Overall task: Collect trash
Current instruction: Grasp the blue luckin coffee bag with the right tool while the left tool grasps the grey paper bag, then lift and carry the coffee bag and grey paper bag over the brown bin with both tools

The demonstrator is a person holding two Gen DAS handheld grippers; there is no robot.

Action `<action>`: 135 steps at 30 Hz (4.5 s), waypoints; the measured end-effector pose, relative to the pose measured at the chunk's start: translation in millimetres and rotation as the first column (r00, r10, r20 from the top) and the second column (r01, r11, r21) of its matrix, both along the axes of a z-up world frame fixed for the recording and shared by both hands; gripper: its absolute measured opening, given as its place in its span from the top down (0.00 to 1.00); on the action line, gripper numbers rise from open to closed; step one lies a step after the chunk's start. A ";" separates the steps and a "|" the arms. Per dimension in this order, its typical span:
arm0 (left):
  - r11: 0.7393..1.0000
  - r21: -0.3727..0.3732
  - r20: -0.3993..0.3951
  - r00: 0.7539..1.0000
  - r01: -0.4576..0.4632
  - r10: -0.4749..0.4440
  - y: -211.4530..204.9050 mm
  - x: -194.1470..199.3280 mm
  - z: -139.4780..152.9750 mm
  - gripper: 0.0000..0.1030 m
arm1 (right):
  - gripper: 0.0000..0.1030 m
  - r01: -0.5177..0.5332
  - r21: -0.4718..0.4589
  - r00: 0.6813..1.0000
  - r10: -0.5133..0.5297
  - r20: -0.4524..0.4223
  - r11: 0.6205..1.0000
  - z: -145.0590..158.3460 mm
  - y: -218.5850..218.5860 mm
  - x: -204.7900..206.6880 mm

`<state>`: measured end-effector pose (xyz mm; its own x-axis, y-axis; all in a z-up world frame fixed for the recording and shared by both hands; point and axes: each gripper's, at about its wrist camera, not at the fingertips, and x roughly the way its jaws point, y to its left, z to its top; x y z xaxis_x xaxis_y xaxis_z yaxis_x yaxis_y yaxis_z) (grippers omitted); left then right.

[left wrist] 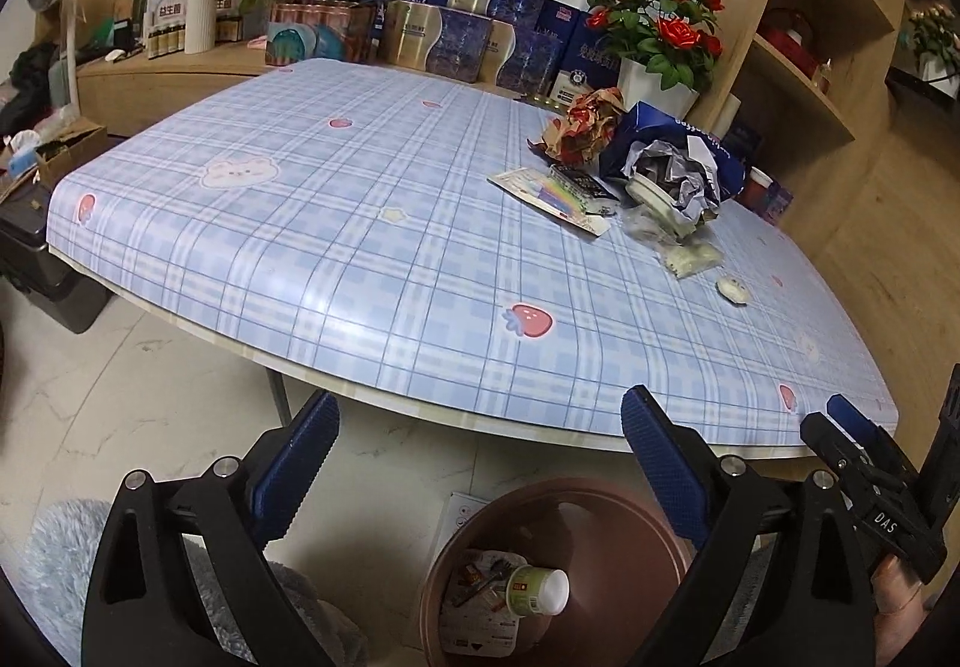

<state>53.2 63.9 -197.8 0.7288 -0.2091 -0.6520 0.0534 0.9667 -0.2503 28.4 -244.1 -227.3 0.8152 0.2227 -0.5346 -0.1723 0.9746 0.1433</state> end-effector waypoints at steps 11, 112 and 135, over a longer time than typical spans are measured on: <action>0.999 0.031 0.023 0.999 0.036 -0.037 -5.4 26.6 15.8 0.10 | 0.06 0.033 -0.068 0.999 -0.034 -0.024 0.997 13.8 -8.6 29.5; 0.955 -0.005 0.049 0.954 0.296 -0.295 -88.1 107.6 101.7 0.49 | 0.81 -0.196 -0.310 0.933 0.080 -0.351 0.930 114.7 -45.7 207.3; 0.969 -0.062 0.064 0.970 0.239 -0.235 -36.6 21.4 102.0 0.49 | 0.82 -0.213 -0.007 0.971 0.211 -0.115 0.977 151.4 -29.5 77.5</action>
